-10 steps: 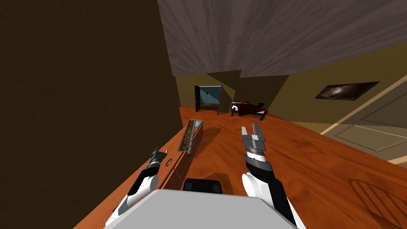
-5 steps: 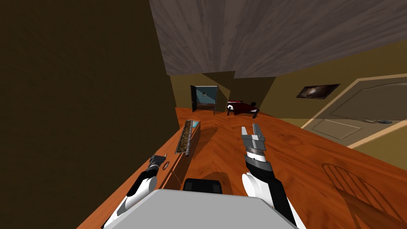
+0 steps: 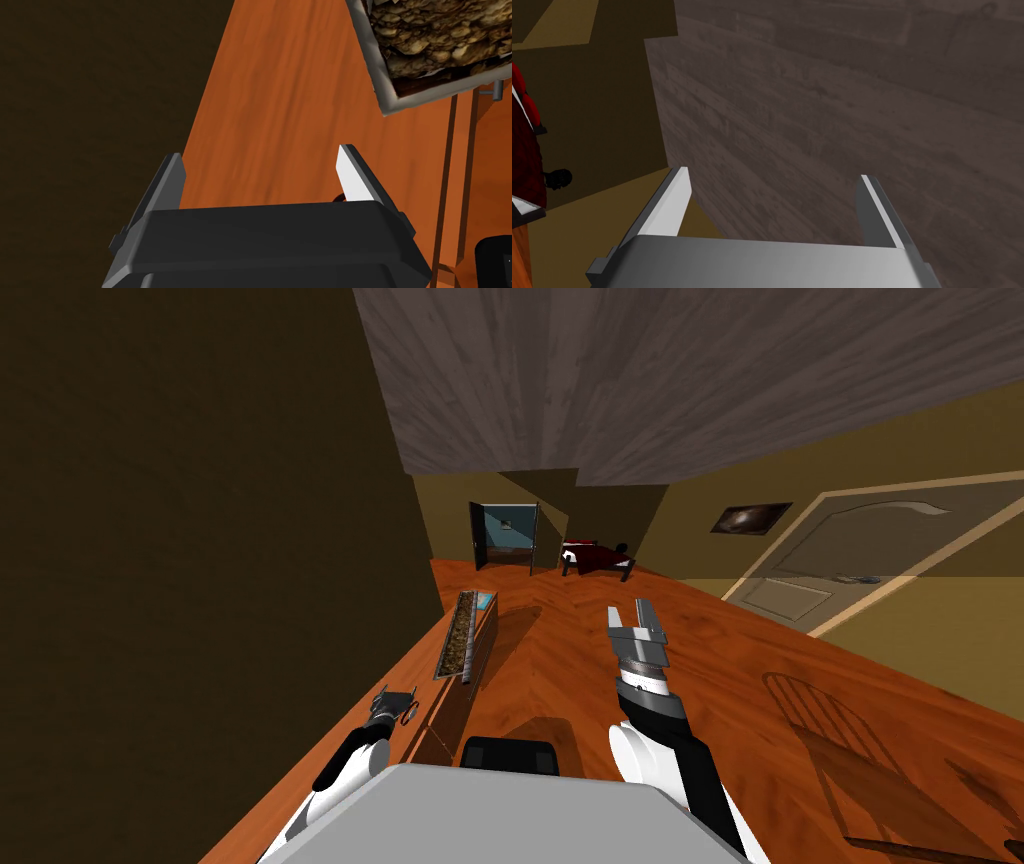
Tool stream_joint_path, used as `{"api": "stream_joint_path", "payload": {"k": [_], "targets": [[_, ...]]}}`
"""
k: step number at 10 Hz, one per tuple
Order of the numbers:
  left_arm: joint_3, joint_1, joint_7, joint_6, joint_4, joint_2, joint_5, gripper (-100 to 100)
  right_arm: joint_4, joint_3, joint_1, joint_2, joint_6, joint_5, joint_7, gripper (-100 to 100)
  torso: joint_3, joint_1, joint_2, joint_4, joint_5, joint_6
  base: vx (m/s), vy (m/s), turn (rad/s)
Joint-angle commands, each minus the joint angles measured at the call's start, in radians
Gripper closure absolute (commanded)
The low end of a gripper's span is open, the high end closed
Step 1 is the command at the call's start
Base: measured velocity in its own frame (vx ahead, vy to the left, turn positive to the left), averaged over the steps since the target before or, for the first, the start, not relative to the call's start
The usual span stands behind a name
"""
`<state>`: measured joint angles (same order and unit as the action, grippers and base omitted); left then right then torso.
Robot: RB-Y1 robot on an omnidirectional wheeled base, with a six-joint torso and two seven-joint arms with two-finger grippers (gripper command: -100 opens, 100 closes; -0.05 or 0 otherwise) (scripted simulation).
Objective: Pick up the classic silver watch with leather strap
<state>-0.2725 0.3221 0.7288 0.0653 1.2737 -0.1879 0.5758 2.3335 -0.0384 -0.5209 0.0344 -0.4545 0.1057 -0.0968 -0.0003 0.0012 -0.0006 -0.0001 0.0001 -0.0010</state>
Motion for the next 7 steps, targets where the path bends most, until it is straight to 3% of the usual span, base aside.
{"api": "stream_joint_path", "payload": {"k": [1, 3, 7], "targets": [[-0.005, -0.007, 0.015, -0.012, -0.028, 0.000, 0.008, -100, 0.000, 0.000, 0.000, 0.000, 0.000, 0.000, 0.000, 0, 0.000, 0.000, 0.000, 0.000, 0.000, 0.000, -0.008, 0.014, -0.103], [-0.020, -0.019, 0.068, -0.051, -0.092, -0.008, 0.042, -100, 0.000, 0.000, 0.000, 0.000, 0.000, 0.000, 0.000, 0, 0.000, 0.000, 0.000, 0.000, 0.000, 0.000, -0.011, 0.019, -0.220], [-0.027, -0.025, 0.093, -0.070, -0.137, -0.012, 0.057, -100, 0.000, 0.000, 0.000, 0.000, 0.000, 0.000, 0.000, 0, 0.000, 0.000, 0.000, 0.000, 0.000, 0.000, -0.008, 0.010, -0.068]]}}
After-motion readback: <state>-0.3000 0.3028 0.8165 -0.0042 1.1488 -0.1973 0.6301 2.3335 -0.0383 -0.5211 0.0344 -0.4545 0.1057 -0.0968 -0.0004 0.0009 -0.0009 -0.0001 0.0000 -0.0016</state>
